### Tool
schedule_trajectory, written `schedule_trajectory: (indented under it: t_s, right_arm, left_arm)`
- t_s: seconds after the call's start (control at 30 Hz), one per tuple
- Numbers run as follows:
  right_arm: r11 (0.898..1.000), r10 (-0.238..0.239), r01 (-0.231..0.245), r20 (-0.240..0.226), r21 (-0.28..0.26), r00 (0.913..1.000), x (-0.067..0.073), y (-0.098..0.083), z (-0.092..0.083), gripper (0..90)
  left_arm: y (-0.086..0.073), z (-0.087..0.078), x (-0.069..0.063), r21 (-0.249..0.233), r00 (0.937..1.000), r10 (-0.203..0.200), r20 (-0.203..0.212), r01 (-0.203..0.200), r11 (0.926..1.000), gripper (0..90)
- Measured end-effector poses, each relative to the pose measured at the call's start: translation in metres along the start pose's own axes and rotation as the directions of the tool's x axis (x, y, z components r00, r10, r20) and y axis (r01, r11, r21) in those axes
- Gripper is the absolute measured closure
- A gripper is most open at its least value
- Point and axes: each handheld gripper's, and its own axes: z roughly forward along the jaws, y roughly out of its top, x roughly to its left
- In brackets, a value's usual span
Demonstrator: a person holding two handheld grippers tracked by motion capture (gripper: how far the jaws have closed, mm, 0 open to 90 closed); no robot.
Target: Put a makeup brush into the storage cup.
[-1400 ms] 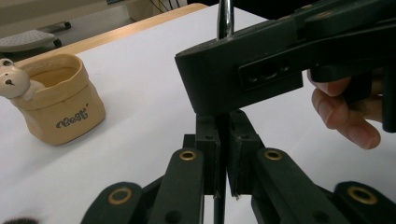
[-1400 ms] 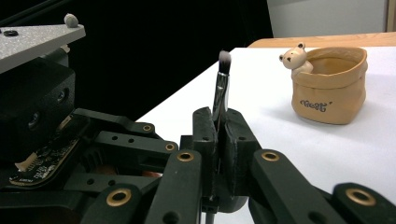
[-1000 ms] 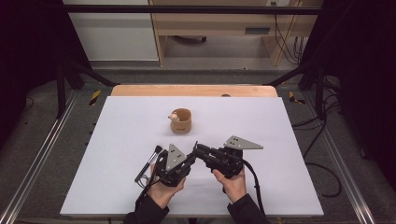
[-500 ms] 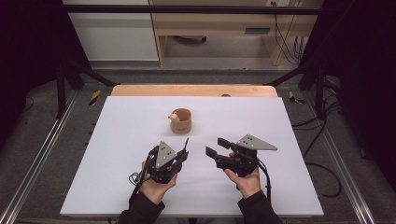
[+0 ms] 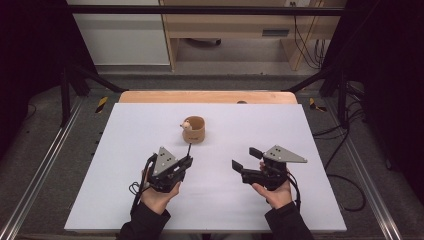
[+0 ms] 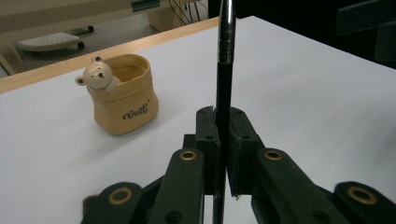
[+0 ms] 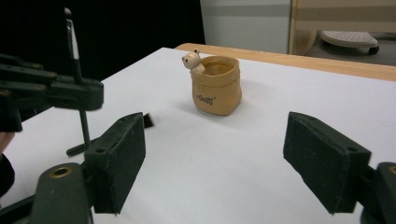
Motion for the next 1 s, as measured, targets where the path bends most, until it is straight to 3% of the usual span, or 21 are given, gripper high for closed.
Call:
schedule_trajectory:
  t_s: [0.47, 0.7, 1.0]
  right_arm:
    - [1.0, -0.011, 0.009, 0.078, 0.027, 0.9969, -0.021, -0.011, -0.016, 9.7]
    - [1.0, -0.004, 0.001, 0.101, 0.025, 0.9949, -0.03, -0.016, -0.026, 8.7]
    - [0.999, -0.013, 0.008, 0.131, 0.039, 0.9914, -0.039, -0.025, -0.035, 7.3]
  left_arm:
    - [0.007, -0.012, 0.021, -0.028, 0.9991, -0.033, -0.026, 0.032, 0.9991, 84.2]
    - [0.009, -0.013, 0.025, -0.038, 0.9986, -0.048, -0.022, 0.047, 0.9982, 84.2]
    - [0.014, -0.014, 0.028, -0.043, 0.999, -0.038, -0.024, 0.037, 0.9984, 84.1]
